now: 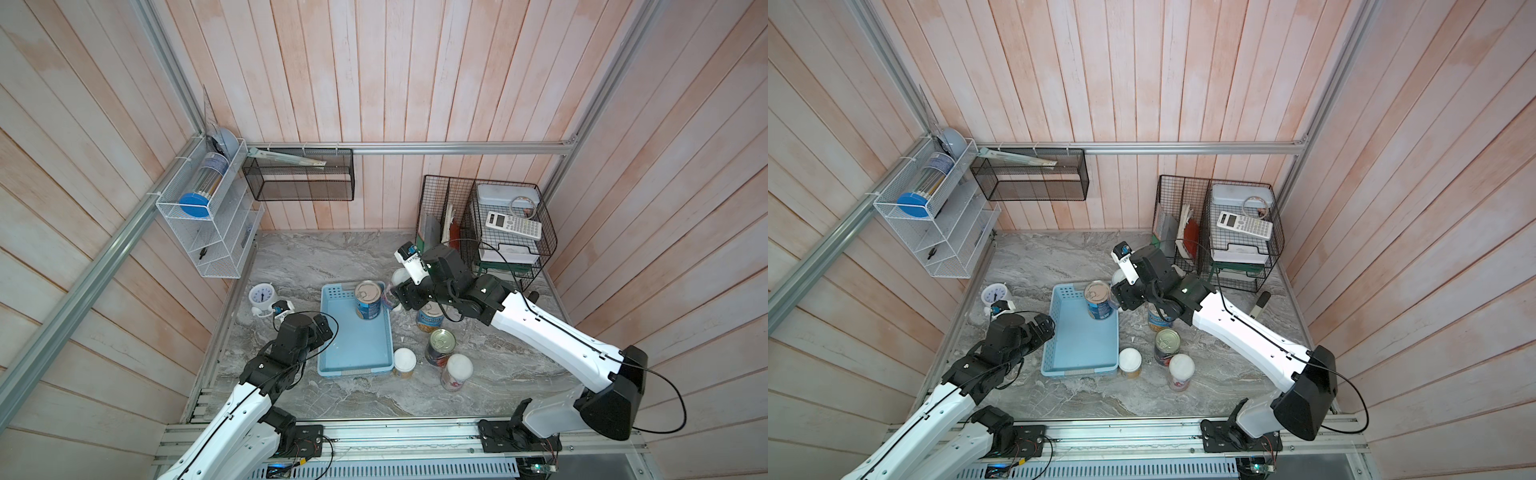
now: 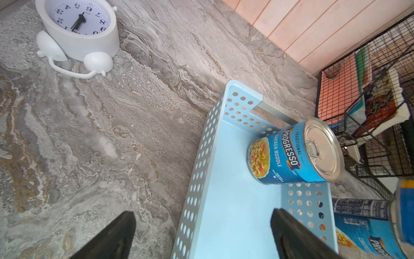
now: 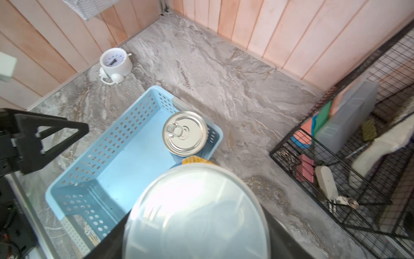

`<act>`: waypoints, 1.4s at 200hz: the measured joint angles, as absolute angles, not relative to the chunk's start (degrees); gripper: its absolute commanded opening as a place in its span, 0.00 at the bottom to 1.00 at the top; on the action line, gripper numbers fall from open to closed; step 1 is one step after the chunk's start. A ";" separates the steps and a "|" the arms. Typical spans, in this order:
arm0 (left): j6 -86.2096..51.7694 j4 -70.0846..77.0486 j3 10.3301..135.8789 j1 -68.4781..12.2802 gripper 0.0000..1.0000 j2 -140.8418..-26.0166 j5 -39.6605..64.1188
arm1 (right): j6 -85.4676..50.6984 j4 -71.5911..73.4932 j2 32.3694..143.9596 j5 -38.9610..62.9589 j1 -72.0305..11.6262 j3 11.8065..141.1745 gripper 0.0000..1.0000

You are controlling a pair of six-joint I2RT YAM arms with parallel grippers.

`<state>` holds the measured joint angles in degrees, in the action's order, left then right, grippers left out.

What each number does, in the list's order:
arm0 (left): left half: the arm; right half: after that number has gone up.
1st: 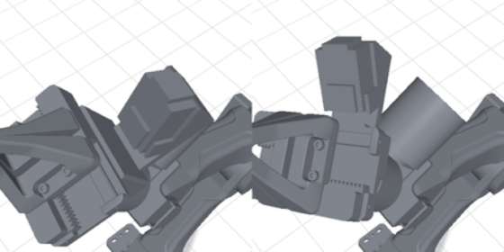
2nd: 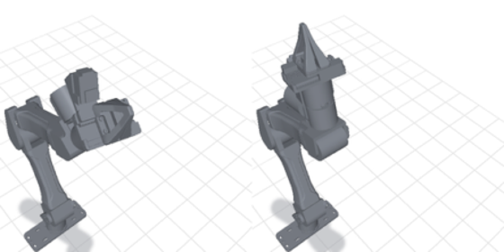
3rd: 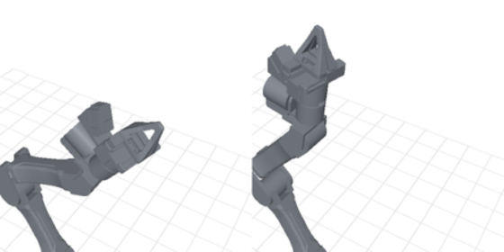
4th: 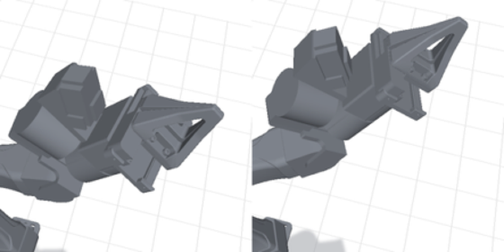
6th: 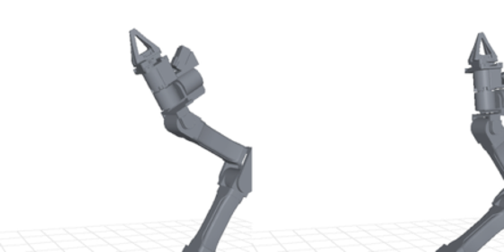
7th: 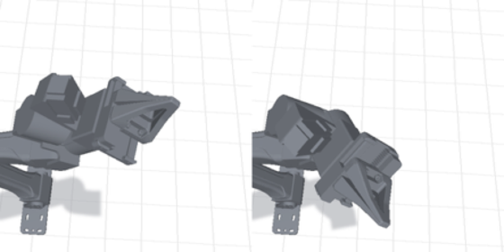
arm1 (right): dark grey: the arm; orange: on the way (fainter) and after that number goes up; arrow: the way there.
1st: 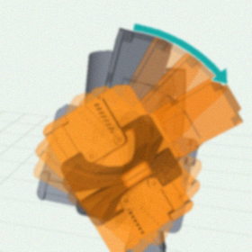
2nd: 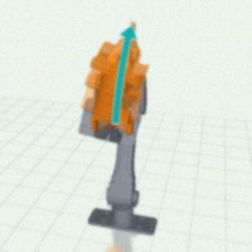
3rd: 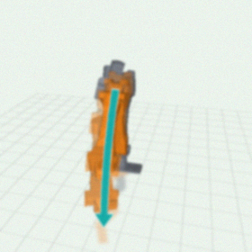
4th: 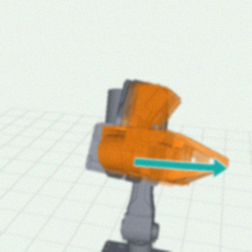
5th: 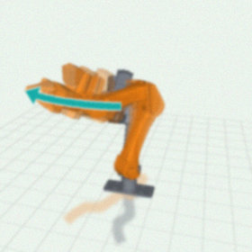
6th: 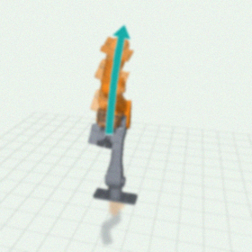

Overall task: Put the canned food in the basket
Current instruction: Pick up the canned food from the center of the board, then place the canned food in the basket.

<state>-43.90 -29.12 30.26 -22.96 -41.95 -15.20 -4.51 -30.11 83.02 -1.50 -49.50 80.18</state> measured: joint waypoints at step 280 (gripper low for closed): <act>-41.56 -28.67 30.65 -21.02 1.00 -41.17 -15.22 | -1.54 -18.70 102.24 -1.02 -55.96 76.53 0.80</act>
<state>-41.56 -28.67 30.65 -21.02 -41.17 -15.22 -1.54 -18.70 102.24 -1.02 -55.96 76.53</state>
